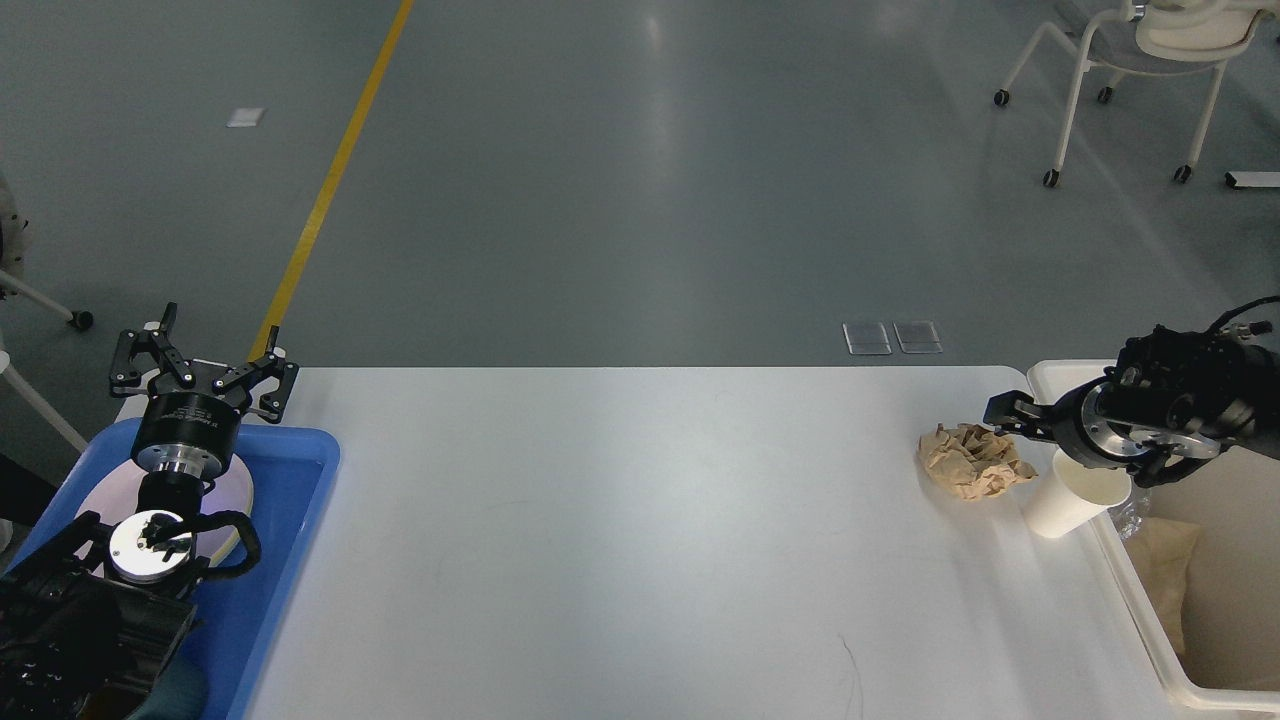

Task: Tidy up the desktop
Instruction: 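Lower the right gripper onto the white paper cup and grasp it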

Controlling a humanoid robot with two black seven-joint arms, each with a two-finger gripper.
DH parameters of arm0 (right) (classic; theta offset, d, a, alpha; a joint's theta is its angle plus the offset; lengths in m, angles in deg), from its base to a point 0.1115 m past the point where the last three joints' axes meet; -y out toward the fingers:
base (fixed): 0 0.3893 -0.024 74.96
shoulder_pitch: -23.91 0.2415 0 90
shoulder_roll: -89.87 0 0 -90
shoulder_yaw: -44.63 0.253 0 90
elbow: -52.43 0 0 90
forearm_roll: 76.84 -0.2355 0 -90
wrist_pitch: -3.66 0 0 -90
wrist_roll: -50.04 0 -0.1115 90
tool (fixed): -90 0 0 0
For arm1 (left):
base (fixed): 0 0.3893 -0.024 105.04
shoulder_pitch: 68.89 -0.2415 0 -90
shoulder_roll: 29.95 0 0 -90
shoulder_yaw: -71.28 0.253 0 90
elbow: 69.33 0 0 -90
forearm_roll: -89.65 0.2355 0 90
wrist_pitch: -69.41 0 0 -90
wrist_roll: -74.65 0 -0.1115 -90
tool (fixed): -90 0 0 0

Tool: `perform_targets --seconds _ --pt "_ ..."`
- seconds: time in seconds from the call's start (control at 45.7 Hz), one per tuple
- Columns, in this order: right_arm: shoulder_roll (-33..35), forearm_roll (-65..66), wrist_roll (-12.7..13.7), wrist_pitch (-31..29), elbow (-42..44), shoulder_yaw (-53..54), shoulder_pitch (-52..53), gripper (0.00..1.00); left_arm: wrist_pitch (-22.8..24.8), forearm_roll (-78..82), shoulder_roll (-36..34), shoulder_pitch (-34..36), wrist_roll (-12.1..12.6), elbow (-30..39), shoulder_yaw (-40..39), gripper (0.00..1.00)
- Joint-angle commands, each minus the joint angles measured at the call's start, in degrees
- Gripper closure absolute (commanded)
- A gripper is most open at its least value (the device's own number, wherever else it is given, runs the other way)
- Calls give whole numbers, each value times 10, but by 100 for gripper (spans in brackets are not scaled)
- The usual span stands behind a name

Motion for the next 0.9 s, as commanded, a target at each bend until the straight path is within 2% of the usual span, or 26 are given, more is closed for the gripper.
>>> perform_targets --seconds 0.0,0.131,0.197,0.329,0.416,0.504,0.569,0.591,0.876 --pt "-1 0 -7 4 41 -1 -45 0 0 0 0 0 0 0 0 3" --pt "-19 -2 -11 9 103 4 -87 2 0 0 0 0 0 0 0 3" --pt "-27 -3 -23 9 113 18 -99 6 0 0 0 0 0 0 0 3" --pt "-28 -3 -38 9 113 33 -108 39 0 0 0 0 0 0 0 3" --pt "-30 -3 -38 9 113 34 -111 54 0 0 0 0 0 0 0 3" --pt "-37 -3 -38 15 114 32 -121 73 0 0 0 0 0 0 0 3" --pt "-44 -3 -38 25 114 30 -128 90 0 0 0 0 0 0 0 3" --pt "-49 -3 -37 31 114 27 -132 100 0 0 0 0 0 0 0 3" --pt "-46 -3 -33 61 114 21 -142 100 0 0 0 0 0 0 0 3"
